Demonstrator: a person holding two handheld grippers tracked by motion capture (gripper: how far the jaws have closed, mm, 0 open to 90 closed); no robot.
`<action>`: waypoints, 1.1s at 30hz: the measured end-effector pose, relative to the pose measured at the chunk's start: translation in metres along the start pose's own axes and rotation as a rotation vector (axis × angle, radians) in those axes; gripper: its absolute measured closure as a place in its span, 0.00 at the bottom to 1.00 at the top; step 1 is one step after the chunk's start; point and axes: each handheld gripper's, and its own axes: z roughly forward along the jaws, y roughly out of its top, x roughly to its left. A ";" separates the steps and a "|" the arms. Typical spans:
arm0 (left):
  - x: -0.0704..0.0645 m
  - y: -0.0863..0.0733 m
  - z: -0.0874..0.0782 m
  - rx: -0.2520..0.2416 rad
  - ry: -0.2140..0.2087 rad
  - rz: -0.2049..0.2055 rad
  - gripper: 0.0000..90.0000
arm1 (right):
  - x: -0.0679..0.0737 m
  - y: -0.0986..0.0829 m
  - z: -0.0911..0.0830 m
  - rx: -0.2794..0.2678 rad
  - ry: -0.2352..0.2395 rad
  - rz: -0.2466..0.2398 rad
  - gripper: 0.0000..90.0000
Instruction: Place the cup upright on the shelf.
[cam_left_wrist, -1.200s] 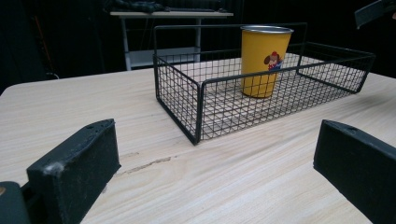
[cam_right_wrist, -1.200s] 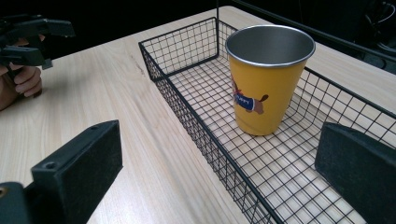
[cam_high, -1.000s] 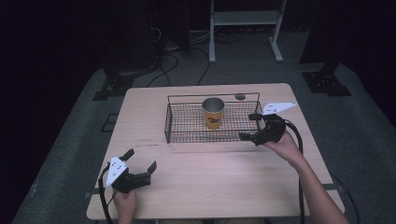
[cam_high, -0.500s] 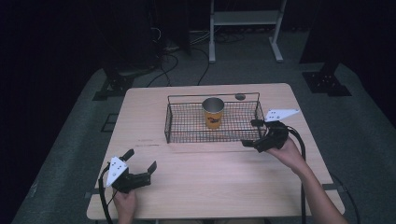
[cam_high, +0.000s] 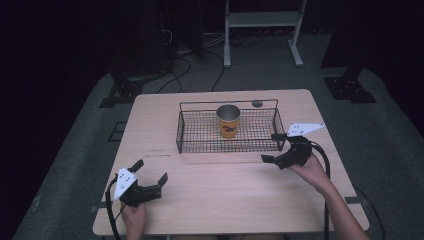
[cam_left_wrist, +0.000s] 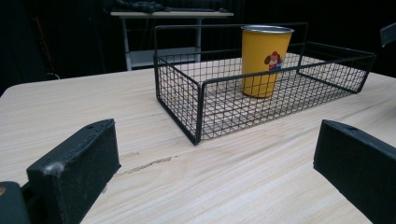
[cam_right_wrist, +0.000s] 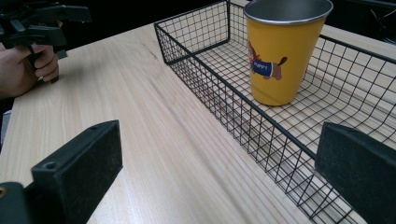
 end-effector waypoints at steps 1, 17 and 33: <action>0.000 0.000 0.000 0.000 0.000 -0.001 0.00 | 0.000 -0.001 0.000 0.001 0.002 0.001 0.00; 0.000 0.000 0.000 0.000 0.001 -0.001 0.00 | 0.006 -0.023 -0.008 -0.002 -0.003 0.023 0.00; 0.000 0.000 0.000 0.000 0.002 -0.001 0.00 | 0.013 -0.044 -0.019 -0.014 -0.017 0.048 0.00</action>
